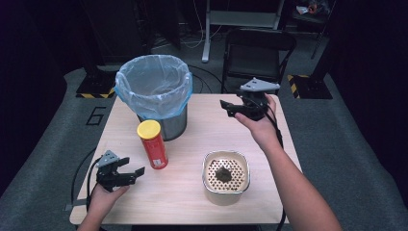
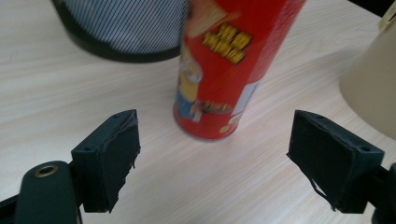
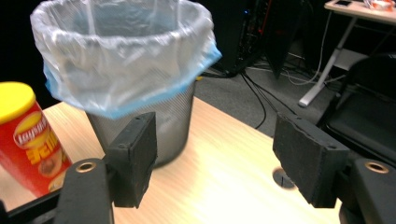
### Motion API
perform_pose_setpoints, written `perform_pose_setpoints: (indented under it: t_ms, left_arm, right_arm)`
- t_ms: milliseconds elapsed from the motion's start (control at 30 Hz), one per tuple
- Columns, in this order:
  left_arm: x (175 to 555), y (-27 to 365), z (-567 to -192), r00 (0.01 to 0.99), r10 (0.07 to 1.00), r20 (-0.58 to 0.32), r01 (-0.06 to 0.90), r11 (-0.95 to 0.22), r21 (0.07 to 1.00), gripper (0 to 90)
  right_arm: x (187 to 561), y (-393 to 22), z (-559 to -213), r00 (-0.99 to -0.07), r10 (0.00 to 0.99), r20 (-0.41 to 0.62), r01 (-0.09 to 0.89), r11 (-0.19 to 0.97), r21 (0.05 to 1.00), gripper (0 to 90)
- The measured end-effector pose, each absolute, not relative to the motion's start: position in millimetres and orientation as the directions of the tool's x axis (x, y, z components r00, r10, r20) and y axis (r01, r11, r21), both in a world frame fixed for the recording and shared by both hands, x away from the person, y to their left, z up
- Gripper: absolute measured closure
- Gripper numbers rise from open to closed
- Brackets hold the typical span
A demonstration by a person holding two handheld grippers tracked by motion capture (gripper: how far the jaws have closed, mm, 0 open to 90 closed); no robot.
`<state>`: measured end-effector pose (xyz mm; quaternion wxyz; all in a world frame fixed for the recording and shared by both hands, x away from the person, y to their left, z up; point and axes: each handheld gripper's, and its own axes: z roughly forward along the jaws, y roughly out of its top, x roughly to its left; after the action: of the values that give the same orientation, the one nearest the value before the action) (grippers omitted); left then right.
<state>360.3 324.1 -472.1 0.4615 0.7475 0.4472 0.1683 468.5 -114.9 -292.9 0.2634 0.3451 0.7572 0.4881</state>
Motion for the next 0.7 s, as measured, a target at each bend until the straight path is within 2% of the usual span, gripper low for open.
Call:
perform_pose_setpoints:
  t_ms: [300, 700]
  left_arm:
    - [378.7, 308.3, -460.9, 0.551, 0.816, -0.177, 0.507, -0.158, 0.847, 14.6]
    - [400.7, 286.7, -459.4, 0.532, 0.830, -0.169, 0.519, -0.162, 0.839, 15.5]
  right_arm:
    - [445.4, -172.1, -325.5, -0.548, 0.836, -0.003, 0.330, 0.219, 0.918, 29.2]
    - [420.8, -209.7, -360.2, -0.500, 0.865, -0.034, 0.360, 0.244, 0.901, 29.2]
